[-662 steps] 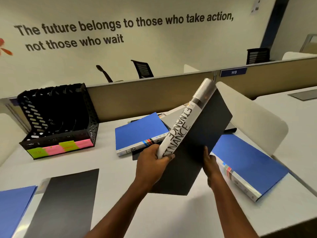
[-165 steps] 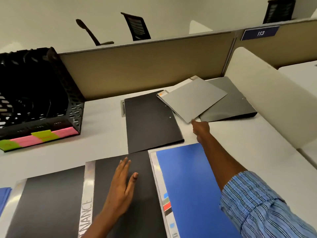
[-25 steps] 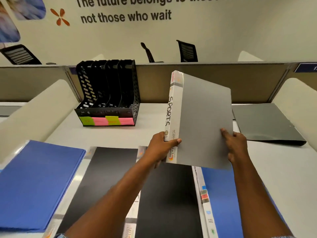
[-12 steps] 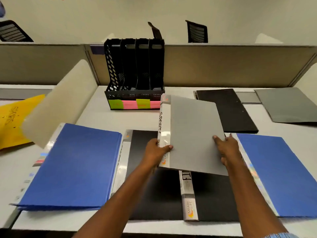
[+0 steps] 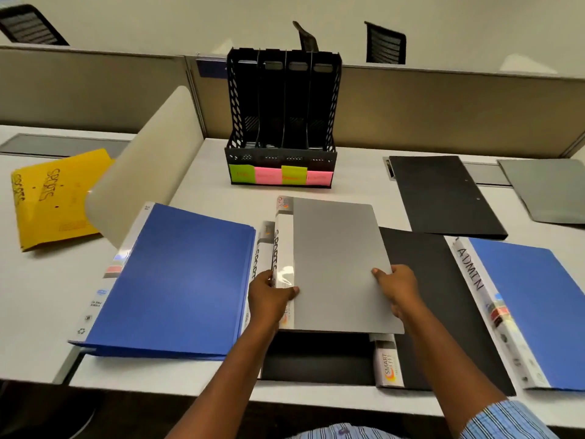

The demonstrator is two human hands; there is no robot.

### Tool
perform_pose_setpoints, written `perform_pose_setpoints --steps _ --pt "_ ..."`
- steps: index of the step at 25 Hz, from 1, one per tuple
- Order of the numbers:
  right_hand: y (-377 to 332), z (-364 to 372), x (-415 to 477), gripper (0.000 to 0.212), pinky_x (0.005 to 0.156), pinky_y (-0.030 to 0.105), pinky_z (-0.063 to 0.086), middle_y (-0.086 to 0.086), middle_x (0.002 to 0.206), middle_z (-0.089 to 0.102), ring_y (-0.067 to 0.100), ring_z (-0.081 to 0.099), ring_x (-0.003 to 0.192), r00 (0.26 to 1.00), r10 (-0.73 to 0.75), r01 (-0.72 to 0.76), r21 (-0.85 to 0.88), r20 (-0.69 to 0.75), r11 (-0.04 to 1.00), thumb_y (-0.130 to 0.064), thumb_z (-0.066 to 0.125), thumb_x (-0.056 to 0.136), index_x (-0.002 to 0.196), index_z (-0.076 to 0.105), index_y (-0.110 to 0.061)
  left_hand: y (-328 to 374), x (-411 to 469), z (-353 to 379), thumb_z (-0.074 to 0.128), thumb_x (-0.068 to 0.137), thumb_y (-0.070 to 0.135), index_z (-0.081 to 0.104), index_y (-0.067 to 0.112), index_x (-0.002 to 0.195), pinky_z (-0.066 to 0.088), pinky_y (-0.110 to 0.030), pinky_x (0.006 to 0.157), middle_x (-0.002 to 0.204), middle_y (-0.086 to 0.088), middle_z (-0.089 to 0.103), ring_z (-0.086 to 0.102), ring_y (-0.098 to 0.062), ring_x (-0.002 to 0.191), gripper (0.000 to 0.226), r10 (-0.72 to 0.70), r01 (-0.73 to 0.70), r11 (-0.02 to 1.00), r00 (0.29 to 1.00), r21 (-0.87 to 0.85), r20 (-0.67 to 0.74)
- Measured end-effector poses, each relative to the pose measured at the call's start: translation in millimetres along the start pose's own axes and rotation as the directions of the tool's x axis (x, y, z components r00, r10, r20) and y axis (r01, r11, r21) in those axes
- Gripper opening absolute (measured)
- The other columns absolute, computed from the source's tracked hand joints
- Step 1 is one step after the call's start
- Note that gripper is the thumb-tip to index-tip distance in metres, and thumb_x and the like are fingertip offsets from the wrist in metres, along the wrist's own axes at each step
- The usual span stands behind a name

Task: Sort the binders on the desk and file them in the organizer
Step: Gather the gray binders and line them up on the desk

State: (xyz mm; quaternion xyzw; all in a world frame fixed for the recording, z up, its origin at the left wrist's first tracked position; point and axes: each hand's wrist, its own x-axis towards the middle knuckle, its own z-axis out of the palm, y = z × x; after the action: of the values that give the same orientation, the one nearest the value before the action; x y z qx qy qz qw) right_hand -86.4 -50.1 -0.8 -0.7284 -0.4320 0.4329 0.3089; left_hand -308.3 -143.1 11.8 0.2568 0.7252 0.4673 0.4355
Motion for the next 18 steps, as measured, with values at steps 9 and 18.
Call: perform_pose_setpoints --steps 9,18 --pt "10 33 -20 0.030 0.078 0.037 0.051 0.018 0.114 0.063 0.032 0.061 0.093 1.000 0.013 -0.011 -0.132 0.017 0.991 -0.018 0.063 0.091 0.115 0.057 0.000 -25 0 -24 0.080 0.069 0.003 0.062 0.012 0.095 0.052 -0.024 0.066 0.103 -0.007 0.068 0.066 -0.022 0.087 0.033 -0.070 0.073 0.997 0.991 0.021 -0.116" --pt "30 59 -68 0.066 0.102 0.044 0.041 0.018 0.138 0.029 0.039 0.046 0.119 0.985 -0.170 0.163 -0.489 0.029 0.857 -0.040 0.064 0.087 0.139 0.037 -0.011 -34 -4 -36 0.077 0.074 0.012 0.063 0.006 0.108 0.054 -0.039 0.084 0.109 -0.013 0.065 0.062 -0.029 0.098 0.038 -0.056 0.085 0.971 0.990 0.223 -0.133"
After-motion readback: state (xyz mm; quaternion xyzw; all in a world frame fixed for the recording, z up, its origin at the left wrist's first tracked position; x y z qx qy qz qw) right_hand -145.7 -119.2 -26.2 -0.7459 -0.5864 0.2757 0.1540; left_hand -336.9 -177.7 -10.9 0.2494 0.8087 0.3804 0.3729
